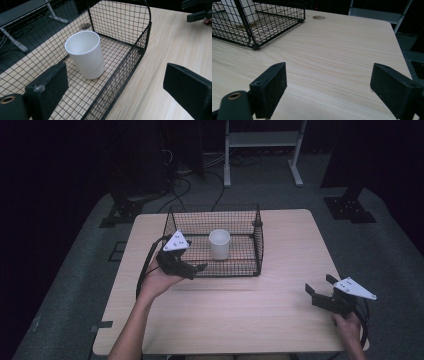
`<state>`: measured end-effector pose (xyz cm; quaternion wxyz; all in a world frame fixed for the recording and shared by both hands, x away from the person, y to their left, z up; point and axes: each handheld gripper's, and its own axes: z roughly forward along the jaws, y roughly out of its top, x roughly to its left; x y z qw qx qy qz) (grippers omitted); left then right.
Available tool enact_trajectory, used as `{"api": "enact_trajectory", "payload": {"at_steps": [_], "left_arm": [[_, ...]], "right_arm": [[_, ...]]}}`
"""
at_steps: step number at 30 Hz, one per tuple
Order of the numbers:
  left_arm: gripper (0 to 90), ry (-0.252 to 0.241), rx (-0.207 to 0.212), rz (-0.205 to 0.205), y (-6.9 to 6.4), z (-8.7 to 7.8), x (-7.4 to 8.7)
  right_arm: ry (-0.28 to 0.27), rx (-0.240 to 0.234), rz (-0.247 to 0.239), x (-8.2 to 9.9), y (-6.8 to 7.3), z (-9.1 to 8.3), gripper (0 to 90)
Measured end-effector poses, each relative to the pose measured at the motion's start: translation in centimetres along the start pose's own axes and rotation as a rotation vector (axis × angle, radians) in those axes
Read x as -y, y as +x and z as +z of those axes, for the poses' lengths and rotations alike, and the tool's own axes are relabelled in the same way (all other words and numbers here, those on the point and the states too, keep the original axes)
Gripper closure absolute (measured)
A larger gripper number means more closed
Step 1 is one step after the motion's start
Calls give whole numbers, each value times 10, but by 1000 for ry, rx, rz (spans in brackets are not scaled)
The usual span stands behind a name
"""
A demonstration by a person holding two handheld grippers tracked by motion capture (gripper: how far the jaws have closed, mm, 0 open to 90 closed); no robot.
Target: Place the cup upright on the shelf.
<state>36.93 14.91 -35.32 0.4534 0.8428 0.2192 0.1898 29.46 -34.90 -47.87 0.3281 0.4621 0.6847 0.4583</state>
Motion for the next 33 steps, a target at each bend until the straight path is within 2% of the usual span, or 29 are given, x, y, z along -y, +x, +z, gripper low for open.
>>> {"api": "enact_trajectory", "payload": {"at_steps": [12,16,33], "left_arm": [[53,-40,9,-15,-13,-12,11],[53,-38,4,-11,-19,-14,17],[53,-73,-10,-68,-41,-27,57]], "right_arm": [[1,2,-3,0,0,0,131],[1,3,-3,0,0,0,130],[7,5,-8,0,0,0,130]]}}
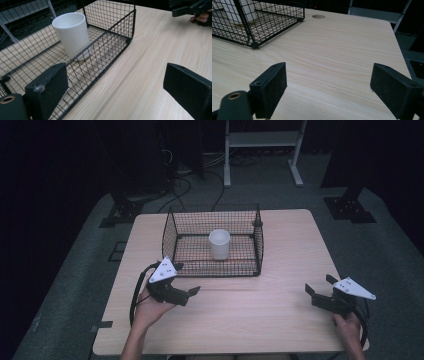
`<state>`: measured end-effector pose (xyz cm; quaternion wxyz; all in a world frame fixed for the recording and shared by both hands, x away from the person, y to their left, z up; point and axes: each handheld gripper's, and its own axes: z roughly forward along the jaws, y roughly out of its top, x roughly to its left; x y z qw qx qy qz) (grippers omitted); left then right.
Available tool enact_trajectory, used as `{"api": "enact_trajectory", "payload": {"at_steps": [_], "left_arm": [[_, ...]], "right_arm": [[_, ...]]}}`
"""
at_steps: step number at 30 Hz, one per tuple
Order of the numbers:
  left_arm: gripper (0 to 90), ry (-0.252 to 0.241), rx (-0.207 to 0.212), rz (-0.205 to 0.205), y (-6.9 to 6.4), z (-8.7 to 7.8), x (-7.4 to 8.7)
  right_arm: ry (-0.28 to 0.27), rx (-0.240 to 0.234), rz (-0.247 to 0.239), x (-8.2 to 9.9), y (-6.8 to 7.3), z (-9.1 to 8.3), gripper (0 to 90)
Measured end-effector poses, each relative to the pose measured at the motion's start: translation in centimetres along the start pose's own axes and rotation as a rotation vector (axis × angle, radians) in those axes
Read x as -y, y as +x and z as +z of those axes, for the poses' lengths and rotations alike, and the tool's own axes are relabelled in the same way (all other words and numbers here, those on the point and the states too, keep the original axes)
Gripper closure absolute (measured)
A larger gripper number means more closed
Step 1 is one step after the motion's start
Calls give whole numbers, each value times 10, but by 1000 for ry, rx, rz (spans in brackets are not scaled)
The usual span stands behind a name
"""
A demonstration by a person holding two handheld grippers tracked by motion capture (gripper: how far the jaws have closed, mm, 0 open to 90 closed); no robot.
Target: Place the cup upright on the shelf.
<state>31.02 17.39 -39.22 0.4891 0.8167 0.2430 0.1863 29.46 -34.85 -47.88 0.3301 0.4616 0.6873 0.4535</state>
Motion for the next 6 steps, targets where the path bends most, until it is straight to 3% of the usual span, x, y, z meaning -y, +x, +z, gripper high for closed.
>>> {"api": "enact_trajectory", "payload": {"at_steps": [6], "left_arm": [[41,-18,-6,-25,-11,-10,15]], "right_arm": [[2,6,5,0,0,0,131]]}}
